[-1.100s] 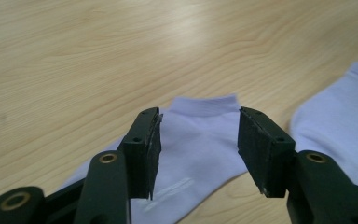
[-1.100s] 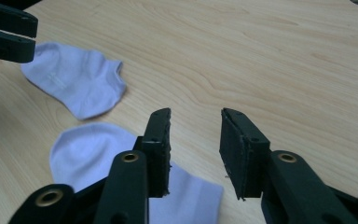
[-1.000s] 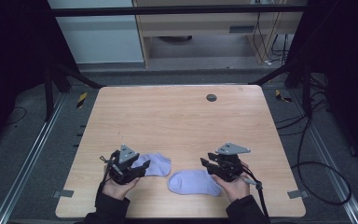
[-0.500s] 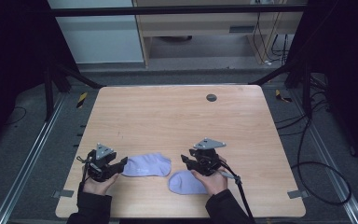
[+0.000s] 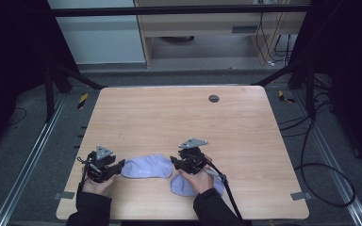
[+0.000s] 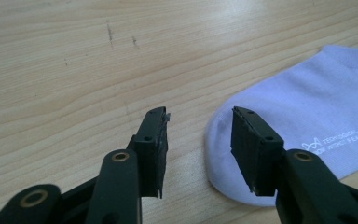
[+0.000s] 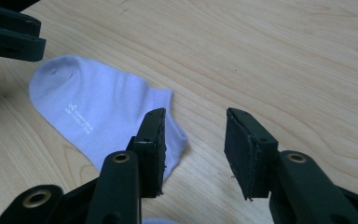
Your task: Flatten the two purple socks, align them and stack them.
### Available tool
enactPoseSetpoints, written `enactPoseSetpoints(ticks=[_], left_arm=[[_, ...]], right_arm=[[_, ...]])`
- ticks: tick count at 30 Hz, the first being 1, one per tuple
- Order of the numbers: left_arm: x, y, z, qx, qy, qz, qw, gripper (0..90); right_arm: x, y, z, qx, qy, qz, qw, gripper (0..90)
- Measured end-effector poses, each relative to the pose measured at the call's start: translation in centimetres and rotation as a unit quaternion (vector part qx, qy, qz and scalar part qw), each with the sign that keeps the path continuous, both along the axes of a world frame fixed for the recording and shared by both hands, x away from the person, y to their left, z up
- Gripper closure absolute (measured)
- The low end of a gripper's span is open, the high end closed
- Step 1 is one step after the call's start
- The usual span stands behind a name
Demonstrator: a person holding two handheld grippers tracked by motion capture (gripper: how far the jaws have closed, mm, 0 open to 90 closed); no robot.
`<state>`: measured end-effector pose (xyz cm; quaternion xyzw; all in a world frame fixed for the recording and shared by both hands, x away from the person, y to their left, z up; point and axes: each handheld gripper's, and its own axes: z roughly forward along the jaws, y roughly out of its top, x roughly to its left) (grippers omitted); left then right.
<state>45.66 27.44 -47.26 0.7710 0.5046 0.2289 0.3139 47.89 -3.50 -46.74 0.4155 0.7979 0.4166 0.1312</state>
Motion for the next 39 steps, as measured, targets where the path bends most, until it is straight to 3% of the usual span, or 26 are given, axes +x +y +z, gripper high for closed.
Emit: enactPoseSetpoints(ticks=[6, 17, 21, 26, 33, 39], left_arm=[[0.3, 0.0, -0.6, 0.002, 0.019, -0.004, 0.9998, 63.2], [0.8, -0.3, -1.2, 0.006, 0.047, -0.017, 0.9987, 76.3], [0.9, -0.4, -1.3, 0.003, 0.054, -0.018, 0.9984, 84.8], [0.9, -0.5, -1.2, 0.002, 0.06, -0.017, 0.998, 87.3], [0.6, -0.5, -0.5, -0.01, 0.05, -0.019, 0.9985, 87.9], [-0.1, -0.7, 0.9, -0.032, 0.025, -0.025, 0.9989, 87.9]], right_arm=[[0.6, 2.3, -1.4, -0.021, 0.013, 0.006, 0.9997, 60.5], [0.8, 3.6, -2.9, -0.057, 0.014, 0.009, 0.9982, 66.2], [0.7, 3.8, -3.0, -0.063, 0.017, 0.006, 0.9978, 72.5], [0.6, 4.1, -2.9, -0.071, 0.017, 0.004, 0.9973, 82.8], [0.3, 4.0, -2.5, -0.059, 0.015, 0.005, 0.9982, 86.9], [-0.5, 3.3, -0.9, -0.04, -0.001, 0.014, 0.9991, 86.9]])
